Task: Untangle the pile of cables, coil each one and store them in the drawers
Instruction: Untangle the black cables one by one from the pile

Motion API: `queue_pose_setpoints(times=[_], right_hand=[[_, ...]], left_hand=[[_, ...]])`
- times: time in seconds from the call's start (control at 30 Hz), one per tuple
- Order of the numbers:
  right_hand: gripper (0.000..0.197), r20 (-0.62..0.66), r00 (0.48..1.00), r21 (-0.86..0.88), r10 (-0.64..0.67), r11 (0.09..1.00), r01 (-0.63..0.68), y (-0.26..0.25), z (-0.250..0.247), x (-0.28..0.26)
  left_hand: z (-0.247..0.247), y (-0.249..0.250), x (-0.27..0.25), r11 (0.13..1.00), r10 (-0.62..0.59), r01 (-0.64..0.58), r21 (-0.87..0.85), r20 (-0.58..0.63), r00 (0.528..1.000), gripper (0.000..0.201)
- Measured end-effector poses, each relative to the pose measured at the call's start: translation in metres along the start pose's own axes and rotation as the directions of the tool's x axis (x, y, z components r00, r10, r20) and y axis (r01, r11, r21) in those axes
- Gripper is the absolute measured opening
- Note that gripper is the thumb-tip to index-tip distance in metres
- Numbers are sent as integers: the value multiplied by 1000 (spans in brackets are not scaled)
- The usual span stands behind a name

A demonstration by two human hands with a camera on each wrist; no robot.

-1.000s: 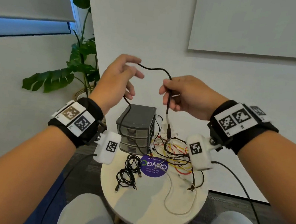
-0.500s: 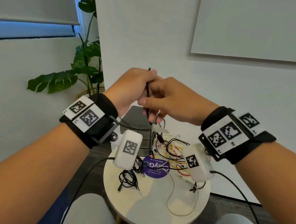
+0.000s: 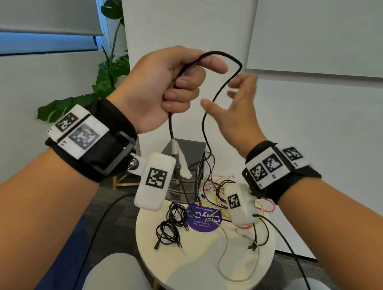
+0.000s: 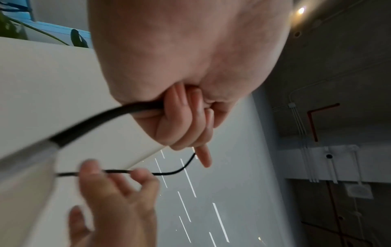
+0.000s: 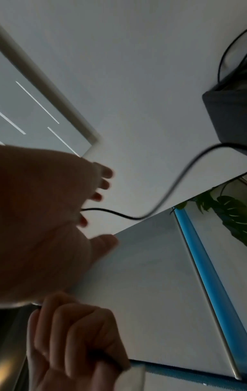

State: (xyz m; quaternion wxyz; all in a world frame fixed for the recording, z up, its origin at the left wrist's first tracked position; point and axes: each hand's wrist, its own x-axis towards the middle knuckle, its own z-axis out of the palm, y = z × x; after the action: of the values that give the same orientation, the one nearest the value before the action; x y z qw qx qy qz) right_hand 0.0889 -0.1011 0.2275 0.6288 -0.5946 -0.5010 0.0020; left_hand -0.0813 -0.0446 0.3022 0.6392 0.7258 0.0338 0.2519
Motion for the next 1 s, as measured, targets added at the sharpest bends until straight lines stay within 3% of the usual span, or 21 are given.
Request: queue_pose_setpoints(times=[0.03, 0.1, 0.17, 0.27, 0.33, 0.37, 0.47, 0.53, 0.6, 0.67, 0.73, 0.83, 0.93, 1.0], right_hand=[[52, 4, 1000, 60, 29, 998, -29, 0, -1, 4], [32, 202, 975, 166, 89, 978, -124, 0, -2, 6], [5, 382, 918, 262, 108, 939, -220, 0, -3, 6], [18, 471, 871, 221, 140, 937, -270, 1, -12, 2], [24, 518, 847, -41, 116, 993, -111, -1, -19, 1], [25, 583, 807, -187, 100, 982, 13, -4, -21, -1], [33, 765, 624, -425, 159, 852, 304, -14, -21, -9], [37, 776, 592, -485, 218, 805, 340, -18, -21, -12], [37, 770, 579, -530, 268, 775, 345, -18, -23, -10], [36, 786, 521, -558, 332, 745, 366, -20, -25, -8], [34, 818, 455, -543, 350, 730, 415, -27, -24, -9], [36, 849, 454, -499, 272, 698, 514, -36, -24, -10], [27, 859, 498, -434, 123, 690, 579, -45, -33, -1], [22, 826, 564, -396, 3, 714, 578, -51, -43, 9]], left_hand=[[-2, -3, -1, 1000, 19, -19, -7, -5, 1000, 38], [-5, -11, -1, 998, 51, -51, -21, -16, 999, 36], [-8, -18, 0, 996, 76, -78, -50, -32, 997, 39], [-14, -28, 0, 992, 77, -85, -99, -82, 994, 44], [-18, -33, 1, 985, 55, -74, -155, -124, 991, 47], [-19, -36, 2, 983, 48, -74, -168, -155, 987, 49], [-17, -41, 6, 995, 67, -84, -45, -303, 951, 47], [-14, -43, 8, 996, 74, -90, -28, -348, 935, 46], [-15, -45, 8, 989, 79, -113, -99, -296, 952, 45], [-15, -50, 10, 987, 92, -125, -100, -283, 955, 44], [-9, -57, 12, 996, 85, -86, 13, -324, 942, 39], [-4, -73, 13, 974, 69, -1, 228, -291, 954, 32], [-10, -86, 8, 857, 2, 72, 511, -144, 990, 36], [-7, -89, 3, 887, -28, 67, 457, -93, 995, 37]])
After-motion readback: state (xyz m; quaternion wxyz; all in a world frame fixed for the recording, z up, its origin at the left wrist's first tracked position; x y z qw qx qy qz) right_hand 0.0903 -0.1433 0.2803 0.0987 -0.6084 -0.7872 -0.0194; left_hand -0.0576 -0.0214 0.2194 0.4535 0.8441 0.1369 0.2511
